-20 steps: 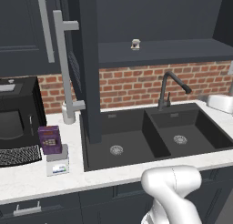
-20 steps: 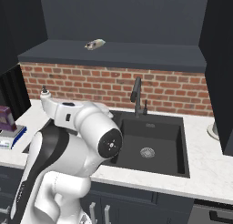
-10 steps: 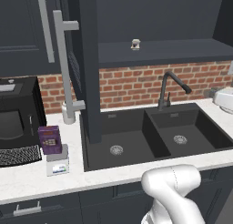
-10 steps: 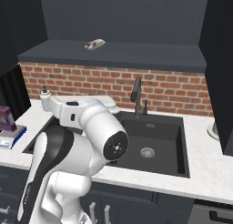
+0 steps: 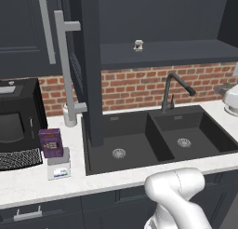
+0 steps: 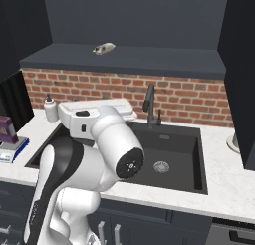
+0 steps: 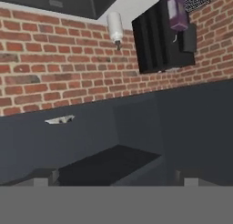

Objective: Pick the cereal and place it on the digital scale for weighing, and close the cabinet.

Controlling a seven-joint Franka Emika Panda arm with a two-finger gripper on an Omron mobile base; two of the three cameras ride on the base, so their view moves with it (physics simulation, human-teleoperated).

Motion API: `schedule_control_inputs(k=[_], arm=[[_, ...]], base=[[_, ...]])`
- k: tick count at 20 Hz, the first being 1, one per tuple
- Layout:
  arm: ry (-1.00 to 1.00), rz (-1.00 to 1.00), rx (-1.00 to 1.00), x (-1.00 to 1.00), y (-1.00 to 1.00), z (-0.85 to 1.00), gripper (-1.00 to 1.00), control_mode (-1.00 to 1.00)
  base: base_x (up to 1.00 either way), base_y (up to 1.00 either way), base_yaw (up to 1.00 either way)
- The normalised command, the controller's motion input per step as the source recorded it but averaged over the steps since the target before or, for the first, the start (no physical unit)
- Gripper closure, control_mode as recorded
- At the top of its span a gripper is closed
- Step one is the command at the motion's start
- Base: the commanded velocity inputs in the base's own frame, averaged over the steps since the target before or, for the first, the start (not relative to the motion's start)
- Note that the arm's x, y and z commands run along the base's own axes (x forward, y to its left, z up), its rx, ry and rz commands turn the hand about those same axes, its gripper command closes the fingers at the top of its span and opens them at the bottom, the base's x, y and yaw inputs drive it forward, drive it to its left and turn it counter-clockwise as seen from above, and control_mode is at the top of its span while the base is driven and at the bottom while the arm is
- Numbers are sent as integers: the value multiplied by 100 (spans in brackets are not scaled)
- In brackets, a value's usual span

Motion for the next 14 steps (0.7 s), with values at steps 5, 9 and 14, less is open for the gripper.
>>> schedule_control_inputs(k=[5,9,14], arm=[[-16,-10,0,-16,0,-1,-100,-100],[-15,-11,0,-7,0,-1,-100,-100],[-14,-10,0,-6,0,-5,-100,-100]], base=[[0,0,0],[0,0,0],[0,0,0]])
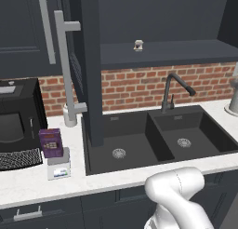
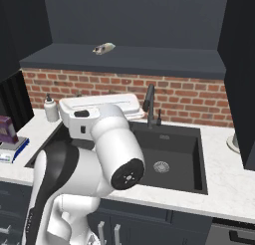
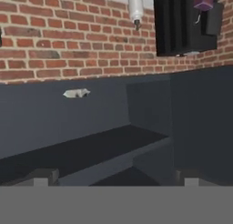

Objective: Pick the cereal and place it on the digital scale for weighing, and close the cabinet.

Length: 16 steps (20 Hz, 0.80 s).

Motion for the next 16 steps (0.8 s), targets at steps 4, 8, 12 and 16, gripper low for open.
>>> schedule_control_inputs(k=[4,8,12,16], arm=[[-14,-9,0,-8,0,-3,-100,-100],[-14,-9,0,-4,0,0,-100,-100],[-14,-9,0,-2,0,0,-100,-100],[-15,-10,0,-24,0,-1,-100,-100]], base=[[0,0,0],[0,0,0],[0,0,0],[0,0,0]])
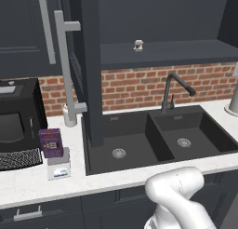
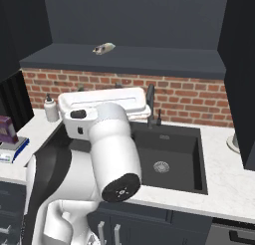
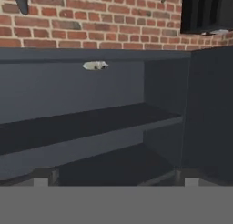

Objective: Pick the cereal and place it on the digital scale for weighing, and close the cabinet.

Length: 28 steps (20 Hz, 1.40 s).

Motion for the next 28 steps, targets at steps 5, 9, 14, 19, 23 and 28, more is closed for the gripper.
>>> schedule_control_inputs(k=[5,9,14,19,23,28], arm=[[-11,-23,0,-62,-8,-42,-100,-100],[-12,-32,0,-45,0,-48,-100,-100],[-16,-25,0,-14,0,-18,-100,-100],[-15,-18,0,-23,-15,-3,-100,-100],[-9,-7,3,-31,-55,-1,-100,-100],[-13,0,4,-46,-74,-13,-100,-100]], base=[[0,0,0],[0,0,0],[0,0,0],[0,0,0],[0,0,0],[0,0,0]])
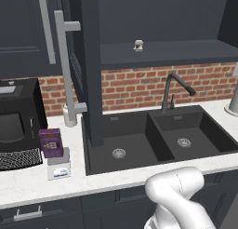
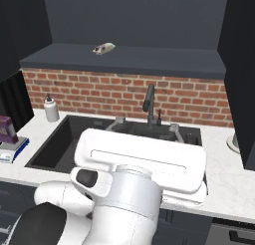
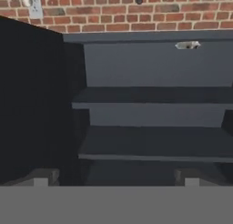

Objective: Pick the cereal and place it on the digital scale for weighing, and close the cabinet.

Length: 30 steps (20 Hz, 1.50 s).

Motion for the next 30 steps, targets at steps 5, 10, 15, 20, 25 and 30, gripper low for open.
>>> schedule_control_inputs(k=[5,10,15,20,25,30], arm=[[-30,0,1,-79,-32,0,-100,-100],[-34,0,1,-69,-20,-1,-100,-100],[-29,0,18,-17,-42,-14,-100,-100],[-28,7,35,29,-56,-19,-100,-100],[-21,9,25,49,-50,-17,-100,-100],[-9,1,14,32,-33,0,-100,-100]], base=[[0,0,0],[0,0,0],[0,0,0],[0,0,0],[0,0,0],[0,0,0]])
